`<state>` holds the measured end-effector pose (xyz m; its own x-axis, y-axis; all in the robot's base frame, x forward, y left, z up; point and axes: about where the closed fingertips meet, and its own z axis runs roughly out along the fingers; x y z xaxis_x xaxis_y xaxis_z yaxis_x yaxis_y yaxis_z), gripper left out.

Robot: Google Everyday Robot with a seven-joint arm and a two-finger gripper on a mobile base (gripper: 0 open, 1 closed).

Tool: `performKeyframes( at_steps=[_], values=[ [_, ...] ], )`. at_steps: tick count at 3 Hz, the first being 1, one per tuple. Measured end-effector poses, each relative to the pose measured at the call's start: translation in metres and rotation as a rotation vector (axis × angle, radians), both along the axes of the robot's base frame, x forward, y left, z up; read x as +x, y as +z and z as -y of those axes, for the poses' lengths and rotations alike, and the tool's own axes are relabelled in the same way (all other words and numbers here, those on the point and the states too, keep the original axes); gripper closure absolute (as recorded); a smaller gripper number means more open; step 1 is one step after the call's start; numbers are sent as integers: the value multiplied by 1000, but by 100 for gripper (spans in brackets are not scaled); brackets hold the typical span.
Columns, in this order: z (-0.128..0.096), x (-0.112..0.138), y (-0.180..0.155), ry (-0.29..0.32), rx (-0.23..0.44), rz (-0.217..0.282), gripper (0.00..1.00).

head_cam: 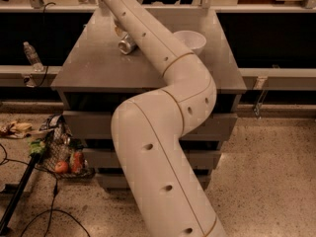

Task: Place redbull can into white bowl

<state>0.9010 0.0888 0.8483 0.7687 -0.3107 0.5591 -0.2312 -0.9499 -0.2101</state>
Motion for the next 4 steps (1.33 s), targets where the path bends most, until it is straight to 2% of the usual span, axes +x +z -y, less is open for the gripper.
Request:
performKeyframes(
  at_steps=[1, 2, 3, 4],
  values=[
    [1, -6, -10, -1, 3, -51, 62],
    [24, -4, 18, -72, 194, -28, 93],
    [77, 14, 79, -224, 443, 106, 100],
    [120, 23, 113, -331, 517, 207, 100]
  ],
)
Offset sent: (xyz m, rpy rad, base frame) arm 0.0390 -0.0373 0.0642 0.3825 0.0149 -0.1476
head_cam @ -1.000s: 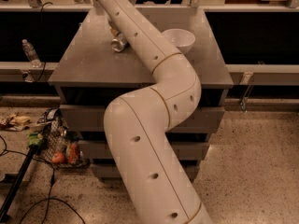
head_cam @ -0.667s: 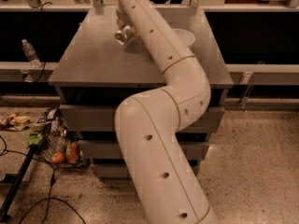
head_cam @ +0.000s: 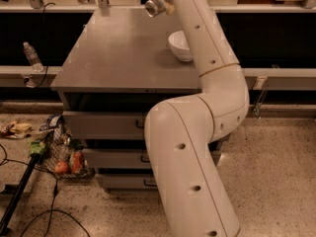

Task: Place redbull can into white bowl

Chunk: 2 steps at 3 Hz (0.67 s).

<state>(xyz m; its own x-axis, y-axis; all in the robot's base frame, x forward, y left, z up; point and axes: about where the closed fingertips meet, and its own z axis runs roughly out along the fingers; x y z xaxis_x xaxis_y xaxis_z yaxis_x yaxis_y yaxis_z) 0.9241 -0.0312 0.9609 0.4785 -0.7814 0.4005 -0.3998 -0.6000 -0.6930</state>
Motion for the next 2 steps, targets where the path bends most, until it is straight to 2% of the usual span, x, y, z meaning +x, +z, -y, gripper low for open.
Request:
performKeyframes(
  at_steps=[1, 2],
  values=[
    [44, 0, 16, -119, -25, 34, 100],
    [87, -16, 7, -139, 14, -12, 100]
  ],
)
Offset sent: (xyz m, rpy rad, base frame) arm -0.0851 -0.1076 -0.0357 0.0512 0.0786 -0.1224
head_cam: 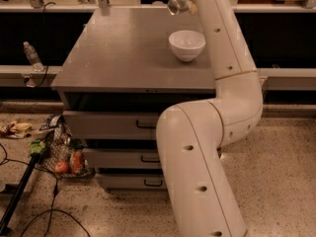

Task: Place redbull can into white bowl

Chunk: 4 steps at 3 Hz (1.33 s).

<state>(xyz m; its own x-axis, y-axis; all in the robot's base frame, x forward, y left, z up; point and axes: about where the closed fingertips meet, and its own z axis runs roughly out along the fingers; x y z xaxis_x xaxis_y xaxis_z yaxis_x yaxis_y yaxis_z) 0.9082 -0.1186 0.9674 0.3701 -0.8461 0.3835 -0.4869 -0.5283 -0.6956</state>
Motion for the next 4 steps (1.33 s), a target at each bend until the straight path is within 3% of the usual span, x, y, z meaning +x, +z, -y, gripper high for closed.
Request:
performKeyframes(
  at_steps=[2, 3, 4],
  values=[
    [-7, -28, -27, 174, 353, -90, 100],
    [-7, -38, -34, 202, 380, -135, 100],
    [7, -26, -38, 103, 234, -114, 100]
  ],
)
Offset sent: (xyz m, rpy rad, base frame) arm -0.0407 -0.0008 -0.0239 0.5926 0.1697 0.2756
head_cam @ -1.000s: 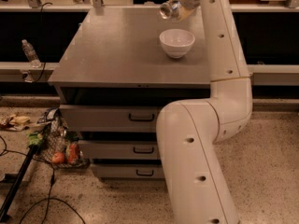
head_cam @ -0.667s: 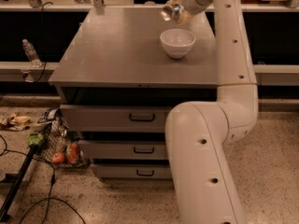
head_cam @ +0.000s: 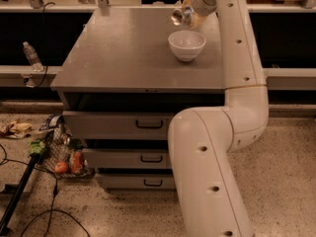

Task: Place redbull can into white bowl

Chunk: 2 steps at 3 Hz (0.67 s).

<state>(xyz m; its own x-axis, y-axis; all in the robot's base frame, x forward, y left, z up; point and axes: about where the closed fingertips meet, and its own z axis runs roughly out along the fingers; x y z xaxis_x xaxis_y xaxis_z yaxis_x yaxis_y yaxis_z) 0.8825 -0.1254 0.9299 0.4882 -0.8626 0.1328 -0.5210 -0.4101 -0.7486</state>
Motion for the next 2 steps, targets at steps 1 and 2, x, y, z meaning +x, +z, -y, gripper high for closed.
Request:
performKeyframes(
  at_steps=[1, 2],
  values=[
    [15, 5, 1, -73, -101, 45, 100],
    [24, -8, 2, -86, -160, 81, 100]
  ],
)
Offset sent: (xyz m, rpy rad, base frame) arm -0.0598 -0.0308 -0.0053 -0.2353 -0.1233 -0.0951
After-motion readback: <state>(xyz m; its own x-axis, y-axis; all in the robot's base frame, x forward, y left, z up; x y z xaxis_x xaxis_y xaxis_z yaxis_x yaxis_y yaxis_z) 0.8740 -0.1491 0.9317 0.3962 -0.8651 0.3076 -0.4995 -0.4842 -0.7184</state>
